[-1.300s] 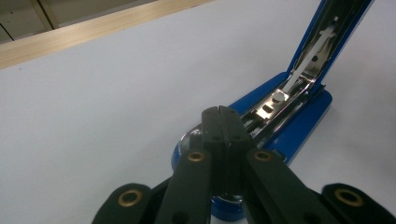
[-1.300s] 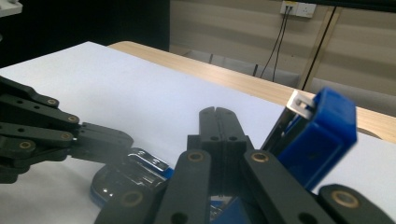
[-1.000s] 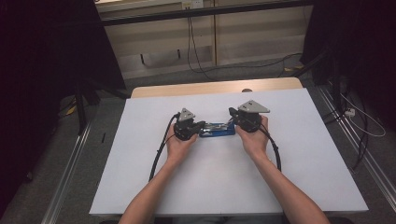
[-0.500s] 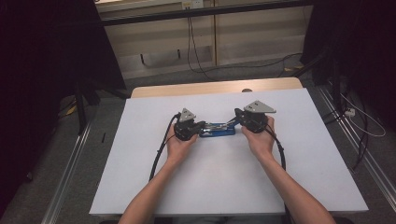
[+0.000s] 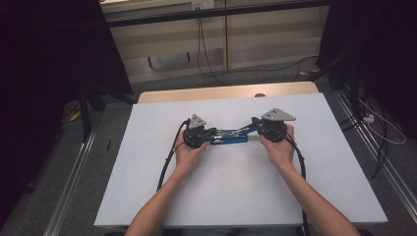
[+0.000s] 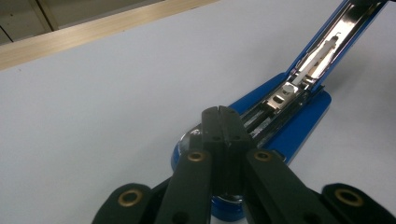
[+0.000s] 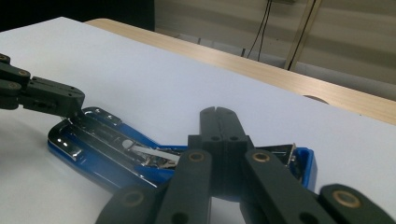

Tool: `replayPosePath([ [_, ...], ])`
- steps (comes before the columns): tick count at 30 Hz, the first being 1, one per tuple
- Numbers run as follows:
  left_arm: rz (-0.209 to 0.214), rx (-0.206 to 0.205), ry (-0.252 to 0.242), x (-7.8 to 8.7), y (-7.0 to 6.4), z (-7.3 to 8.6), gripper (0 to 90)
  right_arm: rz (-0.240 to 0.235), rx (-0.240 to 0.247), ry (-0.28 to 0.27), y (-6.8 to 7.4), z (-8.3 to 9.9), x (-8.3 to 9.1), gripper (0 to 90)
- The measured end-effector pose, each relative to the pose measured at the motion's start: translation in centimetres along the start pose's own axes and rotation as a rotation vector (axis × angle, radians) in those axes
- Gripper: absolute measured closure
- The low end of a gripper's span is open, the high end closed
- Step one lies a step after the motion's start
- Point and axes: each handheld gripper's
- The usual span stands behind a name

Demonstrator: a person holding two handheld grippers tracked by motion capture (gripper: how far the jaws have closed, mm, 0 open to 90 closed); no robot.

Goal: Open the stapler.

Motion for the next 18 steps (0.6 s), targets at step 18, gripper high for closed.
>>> replayPosePath([
  [18,-0.005,0.002,-0.002,0.0,-0.1,0.0,90.0,0.022,-0.015,0.026,-1.7,1.1,1.4,90.0],
])
Point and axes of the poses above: each handheld gripper's, and its own axes: x roughly backward along the jaws, z roughly out of its underside, y roughly to its left, and after that the axes turned 7 degrees about -y, right-handed
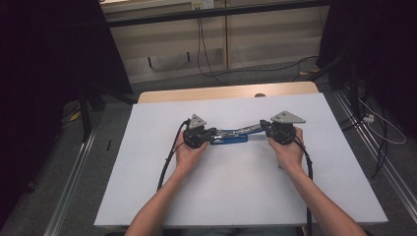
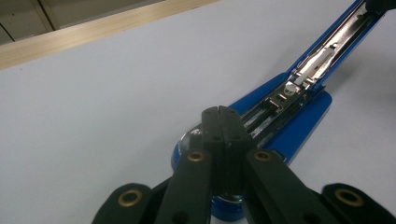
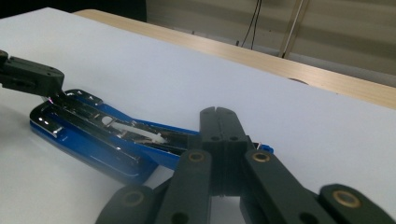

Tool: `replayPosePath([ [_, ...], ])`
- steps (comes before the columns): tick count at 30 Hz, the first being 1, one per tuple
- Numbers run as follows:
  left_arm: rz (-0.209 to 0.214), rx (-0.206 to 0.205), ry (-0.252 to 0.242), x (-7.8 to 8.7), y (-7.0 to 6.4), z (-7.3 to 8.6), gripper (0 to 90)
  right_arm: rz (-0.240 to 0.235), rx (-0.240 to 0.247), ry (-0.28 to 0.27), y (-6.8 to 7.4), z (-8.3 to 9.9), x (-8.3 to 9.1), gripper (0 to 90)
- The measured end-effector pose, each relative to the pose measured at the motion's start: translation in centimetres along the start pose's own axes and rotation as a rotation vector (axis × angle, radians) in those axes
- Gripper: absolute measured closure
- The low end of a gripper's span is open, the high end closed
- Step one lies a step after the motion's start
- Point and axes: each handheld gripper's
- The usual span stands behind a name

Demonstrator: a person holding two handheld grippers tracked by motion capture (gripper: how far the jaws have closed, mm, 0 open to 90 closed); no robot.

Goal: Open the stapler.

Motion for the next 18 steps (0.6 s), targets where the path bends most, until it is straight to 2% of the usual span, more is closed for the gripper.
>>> replayPosePath([
  [6,-0.015,-0.006,0.003,0.0,-0.3,-0.1,90.0,0.003,-0.015,0.036,-0.4,1.0,-0.4,90.0],
  [11,-0.014,0.000,0.002,0.0,-0.2,-0.1,90.0,0.004,-0.011,0.038,-0.4,1.1,-0.5,90.0],
  [14,-0.016,-0.015,0.003,0.0,-0.2,-0.1,90.0,0.004,-0.015,0.040,-0.4,1.2,-0.5,90.0],
  [18,-0.008,-0.014,0.004,0.0,-0.1,-0.1,90.0,-0.003,-0.020,0.032,-0.5,1.2,-0.5,90.0],
])
Point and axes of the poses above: each handheld gripper's, and its own axes: x roughly backward along the jaws, z roughly out of its underside, y roughly to its left, and after that the axes turned 7 degrees about -y, right-handed
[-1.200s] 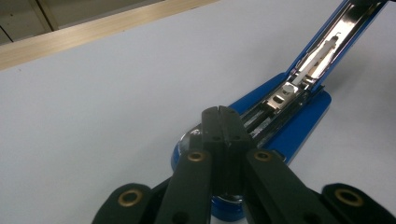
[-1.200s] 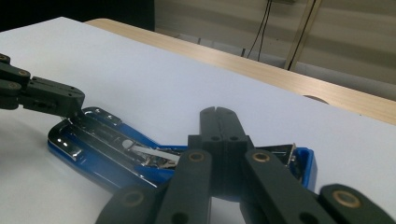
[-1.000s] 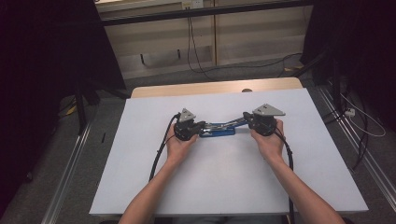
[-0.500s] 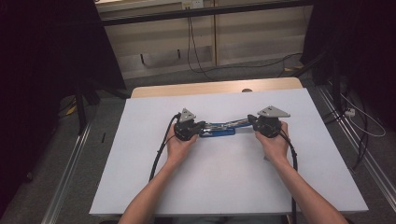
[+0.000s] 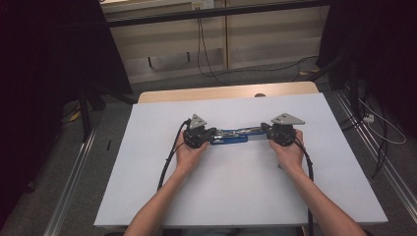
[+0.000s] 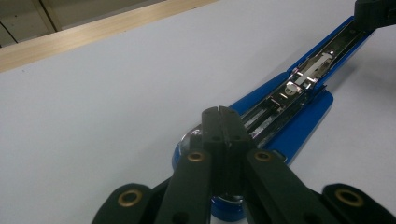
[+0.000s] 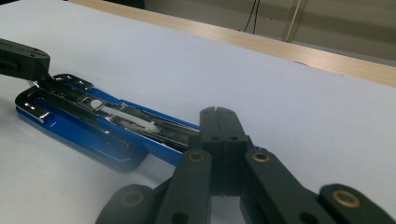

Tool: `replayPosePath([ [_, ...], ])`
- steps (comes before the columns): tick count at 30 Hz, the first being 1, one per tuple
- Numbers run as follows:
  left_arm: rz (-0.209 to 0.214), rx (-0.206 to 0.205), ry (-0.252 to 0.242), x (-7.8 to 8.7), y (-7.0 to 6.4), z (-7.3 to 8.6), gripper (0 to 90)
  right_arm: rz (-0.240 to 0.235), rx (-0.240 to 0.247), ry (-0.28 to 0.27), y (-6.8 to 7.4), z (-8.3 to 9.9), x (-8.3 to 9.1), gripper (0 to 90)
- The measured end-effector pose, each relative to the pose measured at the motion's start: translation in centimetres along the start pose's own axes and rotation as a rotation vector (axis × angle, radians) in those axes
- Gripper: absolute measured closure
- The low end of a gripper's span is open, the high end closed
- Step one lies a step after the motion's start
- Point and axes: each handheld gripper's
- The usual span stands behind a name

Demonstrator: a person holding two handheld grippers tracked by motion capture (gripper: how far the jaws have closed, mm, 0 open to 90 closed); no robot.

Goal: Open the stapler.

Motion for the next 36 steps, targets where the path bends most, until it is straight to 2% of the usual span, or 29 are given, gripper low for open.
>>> replayPosePath([
  [7,-0.001,0.012,-0.006,0.1,-0.1,-0.3,90.0,-0.017,-0.007,0.000,0.0,0.1,-0.1,90.0],
  [9,-0.002,0.019,-0.006,0.1,-0.1,-0.4,90.0,-0.015,-0.004,-0.001,0.0,0.1,-0.1,90.0],
  [13,0.001,0.004,0.007,0.1,-0.2,-0.8,90.0,-0.010,-0.002,-0.009,0.0,0.0,0.0,90.0],
  [18,0.014,0.020,-0.001,0.2,0.1,-0.8,90.0,-0.010,-0.010,-0.011,-0.2,0.0,0.0,90.0],
  [22,0.018,0.010,-0.009,0.2,-0.2,-0.9,86.0,-0.016,-0.021,-0.015,-0.3,0.0,0.0,90.0],
  [30,0.038,0.031,-0.044,0.9,-0.3,-1.3,78.0,-0.039,-0.032,-0.040,-0.3,-0.2,0.3,86.0],
  [33,0.054,0.020,-0.052,1.3,-0.4,-1.5,72.1,-0.053,-0.035,-0.039,-0.3,-0.3,0.4,84.3],
  [34,0.056,0.014,-0.051,1.5,-0.6,-1.4,67.1,-0.039,-0.029,-0.030,-0.3,-0.2,0.5,83.6],
  [36,0.053,0.013,-0.050,1.7,-0.6,-1.3,62.2,-0.049,-0.037,-0.038,-0.4,-0.2,0.7,82.7],
])
Point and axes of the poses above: each handheld gripper's, and its own axes: x roughly backward along the jaws, z roughly out of its underside, y roughly to its left, and after that the axes turned 7 degrees about -y, right-handed
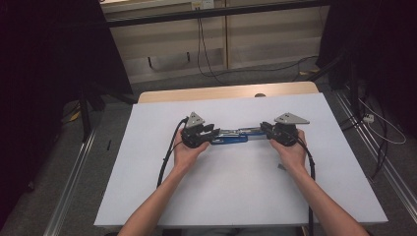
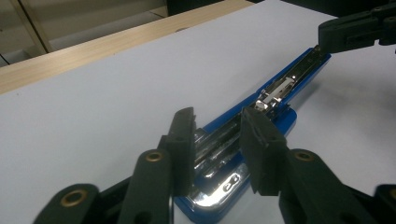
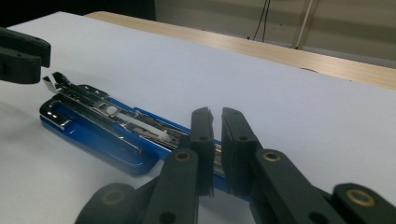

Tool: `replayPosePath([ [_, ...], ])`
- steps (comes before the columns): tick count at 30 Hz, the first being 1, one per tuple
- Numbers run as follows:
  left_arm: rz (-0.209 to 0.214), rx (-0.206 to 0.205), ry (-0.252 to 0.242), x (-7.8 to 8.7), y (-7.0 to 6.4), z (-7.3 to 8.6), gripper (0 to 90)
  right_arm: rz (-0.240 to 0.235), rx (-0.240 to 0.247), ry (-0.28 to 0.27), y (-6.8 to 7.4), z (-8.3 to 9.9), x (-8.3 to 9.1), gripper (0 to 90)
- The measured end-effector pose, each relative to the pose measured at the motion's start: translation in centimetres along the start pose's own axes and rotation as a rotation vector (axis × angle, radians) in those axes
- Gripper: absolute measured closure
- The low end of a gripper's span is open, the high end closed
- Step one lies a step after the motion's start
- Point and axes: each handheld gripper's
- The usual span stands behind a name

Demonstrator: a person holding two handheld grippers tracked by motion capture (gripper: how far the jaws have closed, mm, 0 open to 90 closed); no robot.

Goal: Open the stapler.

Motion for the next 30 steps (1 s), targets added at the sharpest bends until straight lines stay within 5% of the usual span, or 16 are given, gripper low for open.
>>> replayPosePath([
  [3,-0.010,0.017,-0.005,0.5,0.0,0.1,56.0,-0.002,-0.001,-0.001,0.0,0.0,0.2,80.3],
  [10,-0.064,0.027,0.005,1.7,0.3,0.2,36.3,0.003,-0.023,-0.033,-0.1,-0.2,1.1,56.9],
  [12,-0.089,0.023,0.044,2.1,0.2,0.2,25.4,-0.002,-0.032,-0.015,-0.1,-0.2,1.1,42.9],
  [20,-0.090,0.009,0.025,3.2,-0.5,0.7,9.0,-0.003,-0.048,-0.030,0.2,0.0,1.6,14.0],
  [30,-0.069,0.010,-0.038,5.7,-0.6,1.4,4.7,0.029,-0.036,-0.046,0.3,0.0,2.7,6.5],
])
Point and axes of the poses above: each handheld gripper's, and its own axes: x roughly backward along the jaws, z roughly out of its underside, y roughly to its left, and after that the axes turned 7 degrees about -y, right-handed
